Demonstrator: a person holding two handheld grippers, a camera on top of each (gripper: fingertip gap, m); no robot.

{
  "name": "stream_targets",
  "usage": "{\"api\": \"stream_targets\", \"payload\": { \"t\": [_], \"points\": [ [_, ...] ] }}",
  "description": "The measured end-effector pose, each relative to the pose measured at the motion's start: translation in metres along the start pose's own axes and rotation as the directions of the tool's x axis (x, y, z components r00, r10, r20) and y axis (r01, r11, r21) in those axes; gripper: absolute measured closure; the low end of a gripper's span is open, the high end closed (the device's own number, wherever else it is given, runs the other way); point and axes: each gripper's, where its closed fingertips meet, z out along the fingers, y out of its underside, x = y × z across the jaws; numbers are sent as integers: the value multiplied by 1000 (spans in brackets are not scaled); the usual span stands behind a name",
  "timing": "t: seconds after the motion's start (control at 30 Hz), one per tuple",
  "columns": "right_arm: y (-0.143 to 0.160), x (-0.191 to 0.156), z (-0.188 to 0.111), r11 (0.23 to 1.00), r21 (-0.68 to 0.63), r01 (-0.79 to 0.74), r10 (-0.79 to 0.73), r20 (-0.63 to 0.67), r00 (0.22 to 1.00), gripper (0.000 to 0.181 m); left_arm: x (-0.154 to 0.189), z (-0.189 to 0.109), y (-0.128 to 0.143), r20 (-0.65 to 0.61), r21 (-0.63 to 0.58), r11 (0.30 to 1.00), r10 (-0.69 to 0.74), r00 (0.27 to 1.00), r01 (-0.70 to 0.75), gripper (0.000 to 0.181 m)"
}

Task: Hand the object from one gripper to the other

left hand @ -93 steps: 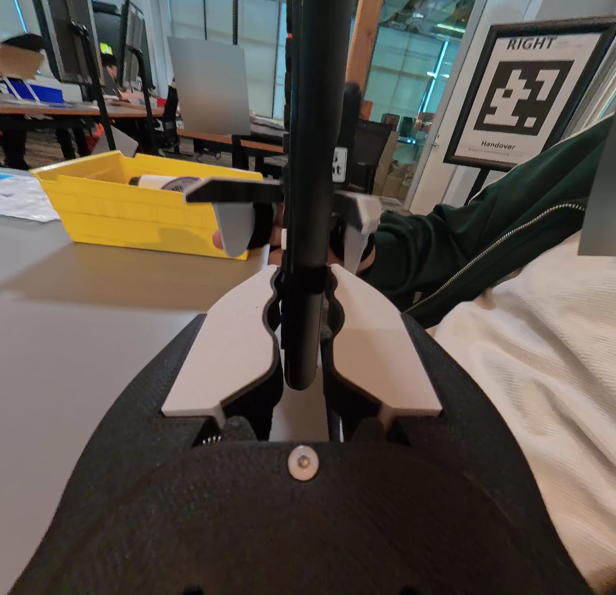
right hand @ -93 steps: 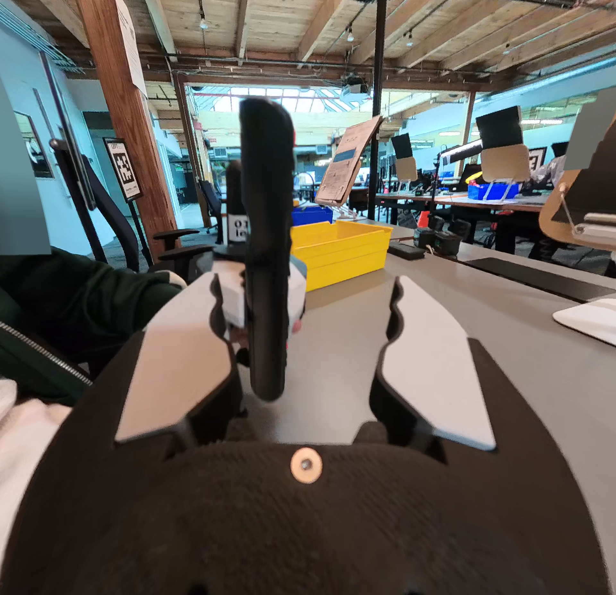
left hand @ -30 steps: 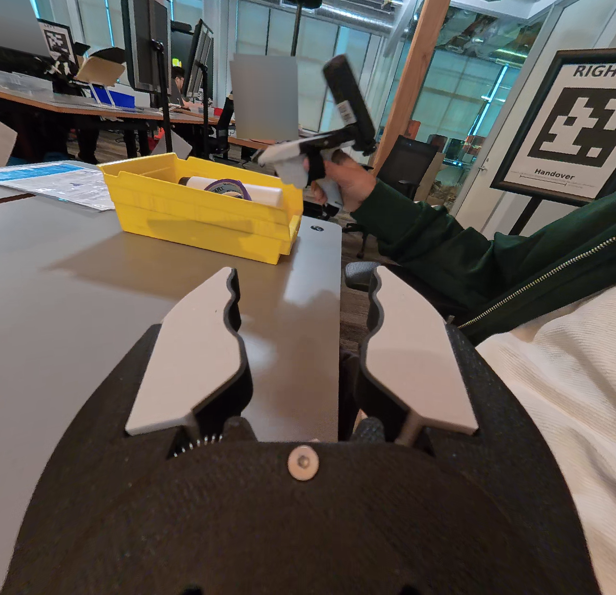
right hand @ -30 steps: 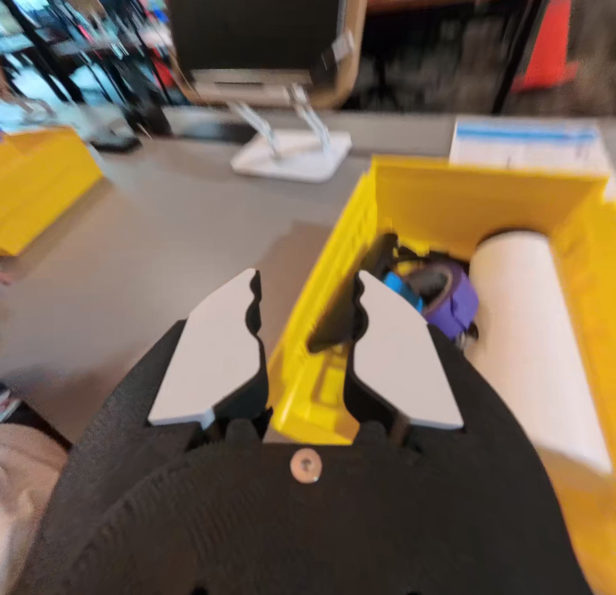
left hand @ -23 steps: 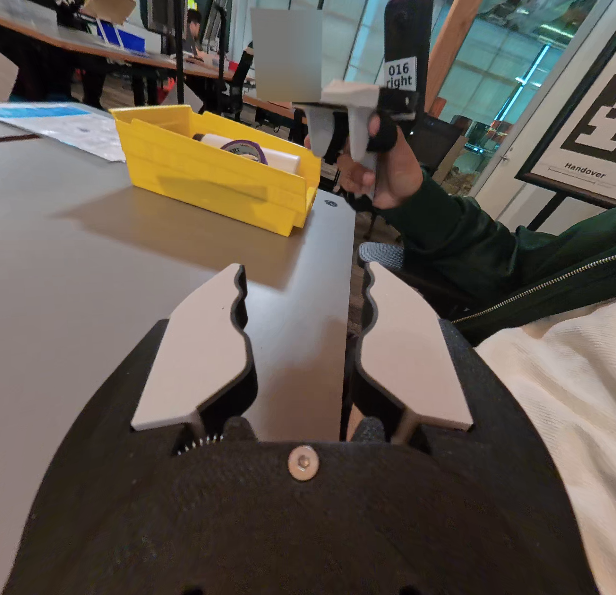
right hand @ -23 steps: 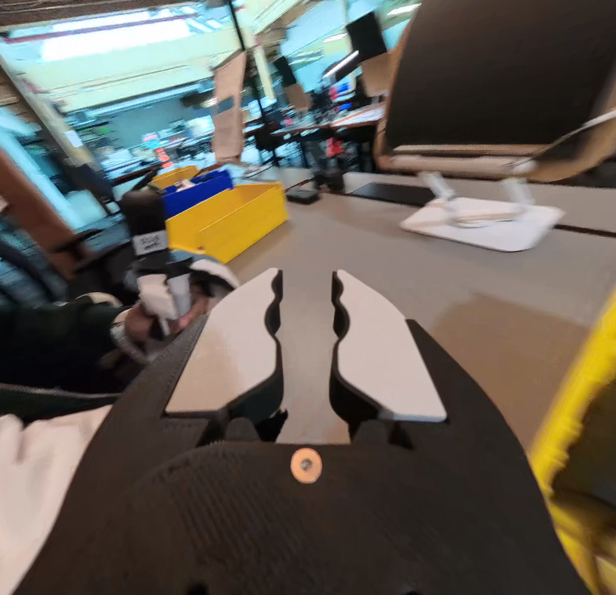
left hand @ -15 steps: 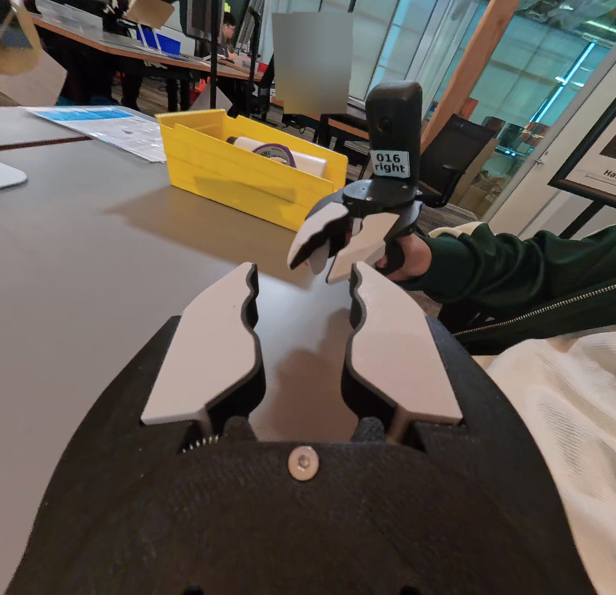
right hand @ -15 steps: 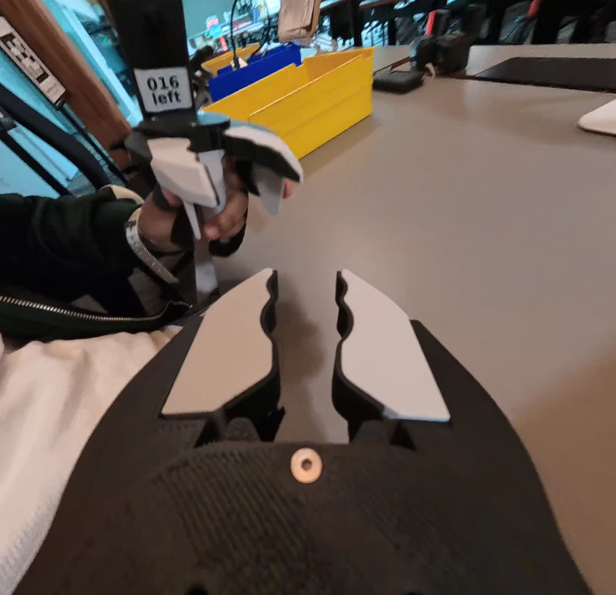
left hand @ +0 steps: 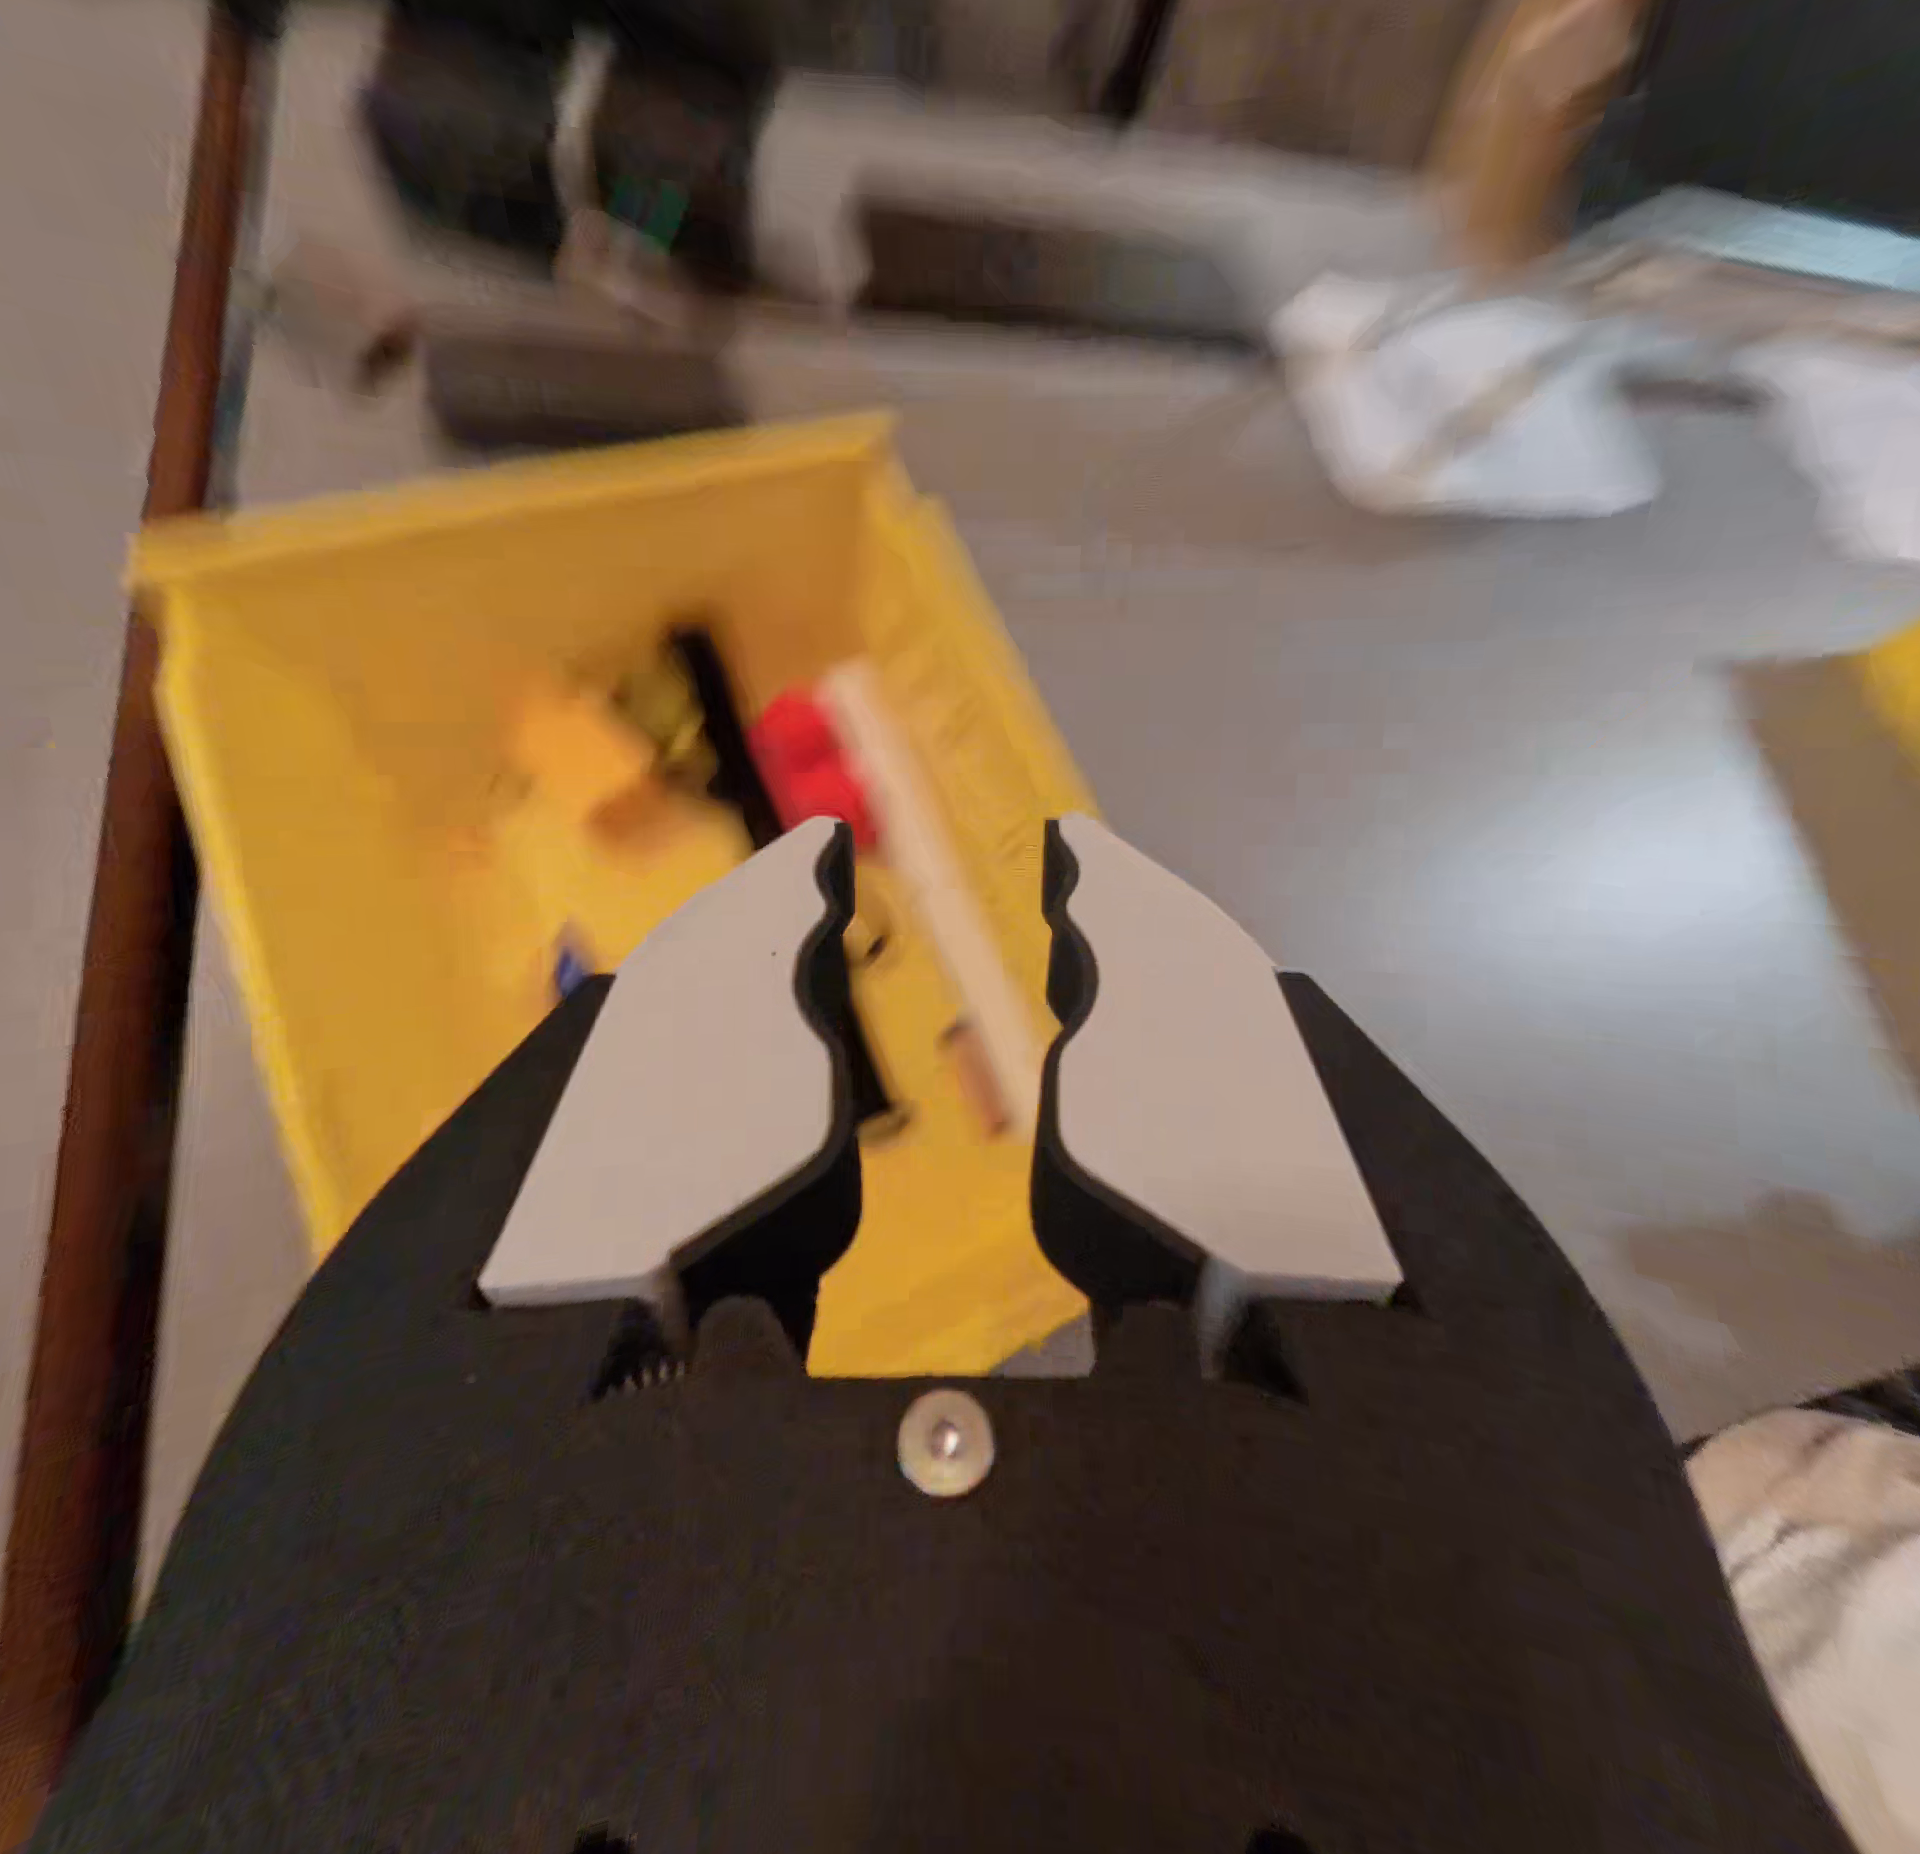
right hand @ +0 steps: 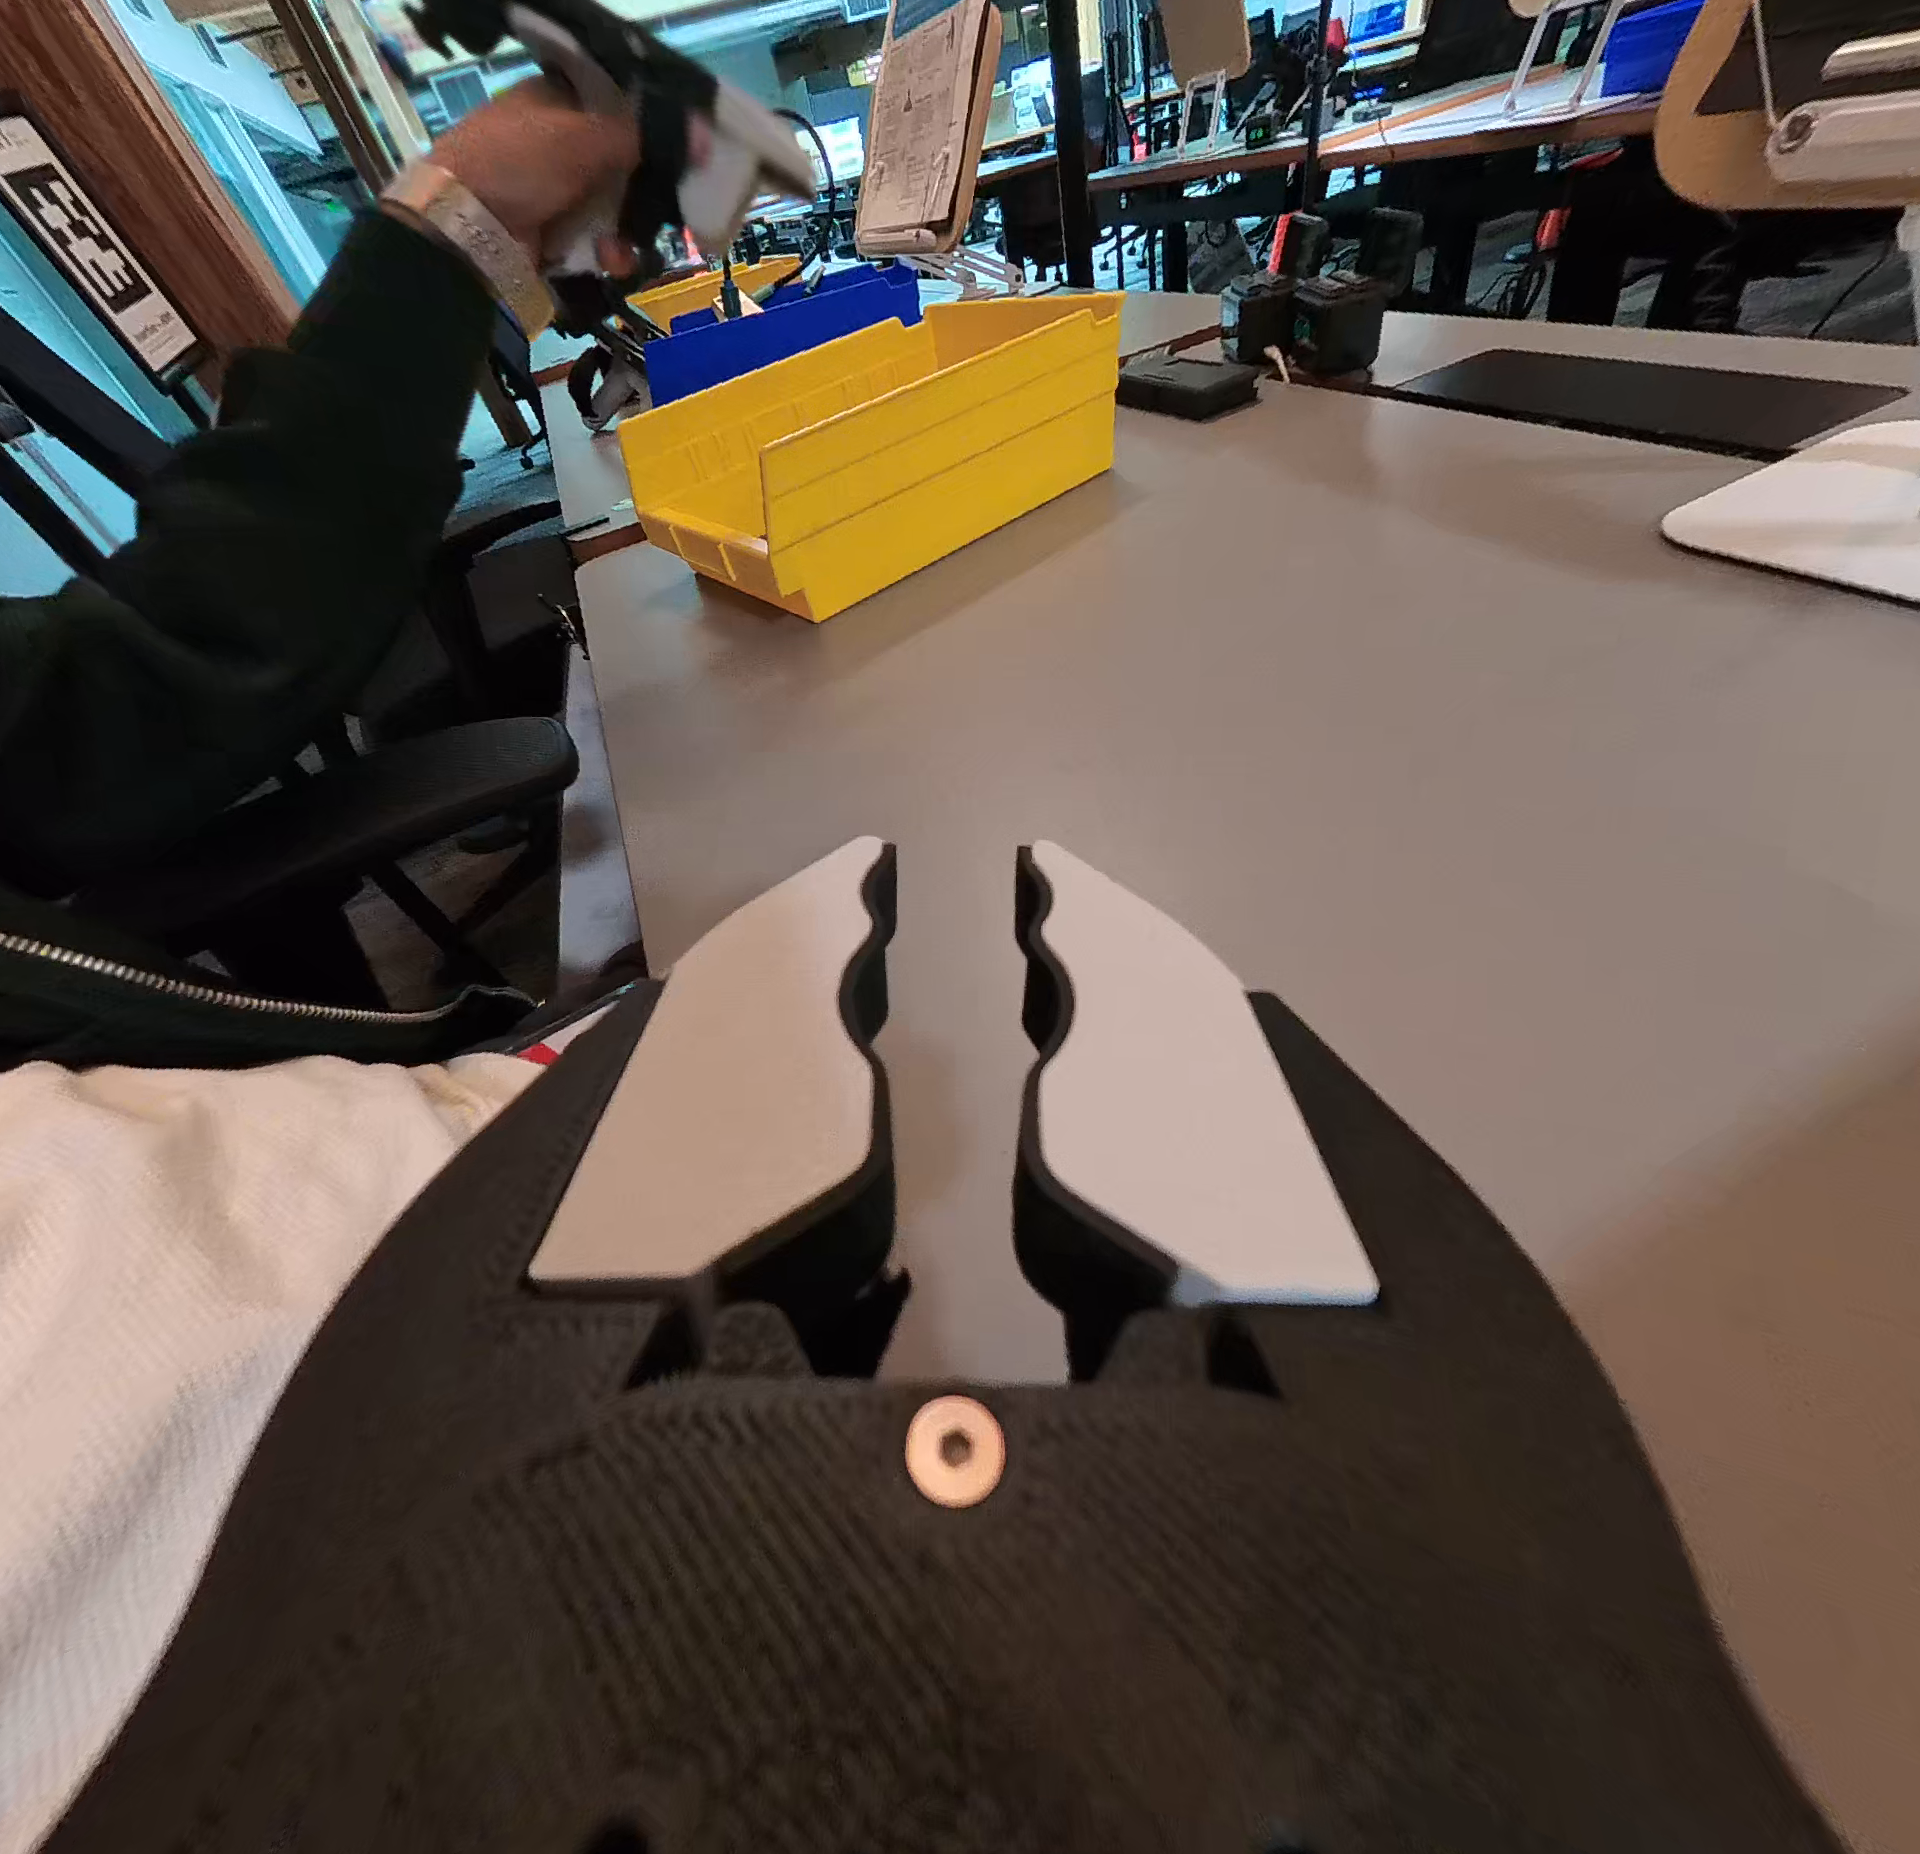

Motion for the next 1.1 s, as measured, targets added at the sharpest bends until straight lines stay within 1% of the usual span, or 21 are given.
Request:
{"api": "stream_targets", "payload": {
  "t": [0.03, 0.07, 0.13, 0.17, 0.2, 0.27, 0.37, 0.43, 0.53, 0.57, 0.6, 0.63, 0.7, 0.77, 0.83, 0.87, 0.9, 0.97, 1.0, 1.07, 1.1],
  "points": [
    [0, 1, 0, 1000, -2, 7, -7, -5, 1000, 160, -22, 13, 24, 58, -123, 990, -61, 996, 68, 144],
    [1, 1, 0, 1000, -7, 12, -12, -8, 1000, 160, -34, 24, 49, 77, -224, 967, -104, 992, 119, 145],
    [3, 3, 0, 1000, -14, 9, -9, -8, 1000, 160, -45, 43, 94, 99, -355, 919, -144, 985, 170, 152],
    [3, 4, 0, 1000, -14, 3, -3, -8, 1000, 160, -55, 50, 113, 140, -412, 894, -130, 981, 178, 157],
    [3, 4, 1, 1000, -12, -9, 9, -1, 1000, 160, -66, 52, 129, 193, -478, 859, -99, 976, 182, 157],
    [3, 3, 2, 999, -5, -43, 43, 20, 999, 160, -84, 51, 149, 289, -553, 811, -30, 957, 192, 157],
    [-1, -5, 0, 991, 25, -134, 132, 72, 989, 161, -93, 57, 152, 330, -561, 806, 12, 944, 186, 161],
    [-6, -6, -2, 985, 51, -166, 161, 93, 983, 161, -98, 55, 150, 374, -566, 802, 41, 927, 192, 158],
    [-2, 1, -2, 981, 37, -191, 188, 88, 978, 161, -101, 55, 155, 392, -591, 779, 53, 918, 207, 155],
    [-2, 3, -3, 976, 39, -216, 212, 96, 973, 161, -104, 54, 158, 405, -606, 767, 71, 911, 210, 158],
    [-3, 4, -4, 967, 47, -249, 243, 111, 964, 161, -104, 55, 162, 395, -621, 756, 74, 916, 207, 167],
    [-4, 5, -5, 957, 57, -285, 276, 130, 952, 160, -103, 58, 159, 384, -599, 776, 61, 921, 198, 169],
    [-7, 7, -8, 928, 80, -363, 346, 169, 923, 159, -100, 59, 157, 366, -590, 785, 53, 929, 188, 169],
    [-11, 11, -12, 899, 110, -425, 399, 196, 896, 158, -97, 59, 146, 346, -547, 824, 62, 936, 148, 170],
    [-15, 14, -16, 881, 138, -453, 421, 207, 883, 157, -89, 52, 124, 329, -460, 881, 54, 943, 109, 170],
    [-16, 15, -17, 880, 144, -452, 421, 204, 884, 157, -79, 48, 107, 289, -387, 919, 38, 957, 81, 170],
    [-16, 15, -17, 884, 145, -444, 414, 197, 889, 158, -61, 42, 85, 215, -288, 956, 9, 977, 54, 170],
    [-15, 13, -15, 901, 136, -412, 385, 187, 904, 157, -9, 21, 35, -6, -46, 999, -10, 1000, 10, 170],
    [-14, 10, -13, 913, 126, -388, 362, 187, 913, 157, 25, 6, 12, -140, 81, 997, 17, 990, -5, 170],
    [-11, 8, -6, 942, 104, -319, 299, 170, 939, 157, 101, -25, -18, -390, 303, 953, 140, 910, -16, 170],
    [-12, 9, -2, 957, 103, -271, 256, 141, 956, 157, 136, -37, -25, -469, 392, 920, 207, 858, -7, 170]
  ]
}}
